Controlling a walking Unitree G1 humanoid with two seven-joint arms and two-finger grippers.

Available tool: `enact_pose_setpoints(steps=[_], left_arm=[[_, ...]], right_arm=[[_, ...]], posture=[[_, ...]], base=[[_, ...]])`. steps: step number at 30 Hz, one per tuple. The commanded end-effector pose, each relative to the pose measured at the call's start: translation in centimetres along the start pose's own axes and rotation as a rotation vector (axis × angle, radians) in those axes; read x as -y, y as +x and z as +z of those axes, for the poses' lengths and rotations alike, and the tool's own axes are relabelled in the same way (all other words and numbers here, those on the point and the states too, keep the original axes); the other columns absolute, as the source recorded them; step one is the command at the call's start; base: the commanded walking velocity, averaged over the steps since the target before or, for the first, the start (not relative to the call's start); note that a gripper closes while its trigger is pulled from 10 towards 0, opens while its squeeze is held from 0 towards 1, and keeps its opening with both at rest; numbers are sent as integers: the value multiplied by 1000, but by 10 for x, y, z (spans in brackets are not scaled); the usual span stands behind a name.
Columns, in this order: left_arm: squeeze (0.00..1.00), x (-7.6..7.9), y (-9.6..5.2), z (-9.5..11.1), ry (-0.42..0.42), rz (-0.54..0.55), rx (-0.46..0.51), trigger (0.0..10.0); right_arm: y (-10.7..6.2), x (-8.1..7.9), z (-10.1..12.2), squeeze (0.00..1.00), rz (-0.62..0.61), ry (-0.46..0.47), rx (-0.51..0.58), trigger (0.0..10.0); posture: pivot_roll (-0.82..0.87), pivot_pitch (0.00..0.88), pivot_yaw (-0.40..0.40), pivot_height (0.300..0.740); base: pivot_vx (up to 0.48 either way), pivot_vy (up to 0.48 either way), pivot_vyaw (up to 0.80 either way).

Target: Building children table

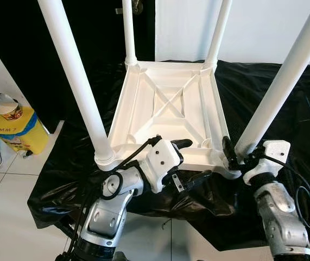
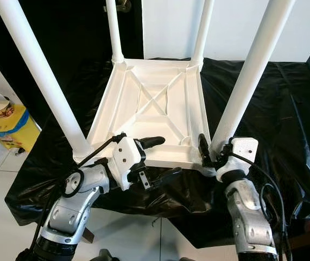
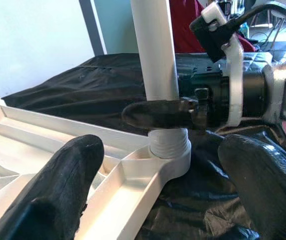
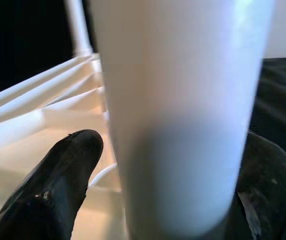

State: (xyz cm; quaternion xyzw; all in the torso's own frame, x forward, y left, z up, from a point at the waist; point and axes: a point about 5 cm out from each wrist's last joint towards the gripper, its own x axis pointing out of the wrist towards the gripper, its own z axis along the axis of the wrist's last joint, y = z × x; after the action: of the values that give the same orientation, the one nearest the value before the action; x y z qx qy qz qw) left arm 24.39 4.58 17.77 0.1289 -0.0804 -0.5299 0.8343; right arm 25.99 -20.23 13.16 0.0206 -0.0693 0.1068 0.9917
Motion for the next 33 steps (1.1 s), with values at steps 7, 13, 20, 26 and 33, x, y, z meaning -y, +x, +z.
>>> enact_pose_setpoints(steps=[7, 13, 20, 26, 33], left_arm=[[0, -10, 1, -10, -8, 161, -53, 10000], [0, -13, 1, -12, -19, 173, -63, 10000], [0, -5, 3, -17, -42, 125, -81, 10000], [0, -5, 3, -21, -55, 117, -105, 10000], [0, -7, 3, -24, -47, 145, -121, 10000]], right_arm=[[4, 16, -11, 0, 221, -90, -108, 10000], [16, 24, -9, 0, 282, -128, -126, 10000], [28, 19, -10, 0, 363, -157, -117, 0], [24, 20, -21, 0, 332, -130, -164, 0], [20, 18, -29, 0, 264, -59, -169, 10000]], posture=[[-74, 15, -19, 740], [-71, 4, -24, 740], [-78, 0, -18, 740], [-79, 0, -14, 740], [-76, 0, -8, 740]], base=[[0, 0, 0], [0, 0, 0], [0, 0, 0], [0, 0, 0], [0, 0, 0]])
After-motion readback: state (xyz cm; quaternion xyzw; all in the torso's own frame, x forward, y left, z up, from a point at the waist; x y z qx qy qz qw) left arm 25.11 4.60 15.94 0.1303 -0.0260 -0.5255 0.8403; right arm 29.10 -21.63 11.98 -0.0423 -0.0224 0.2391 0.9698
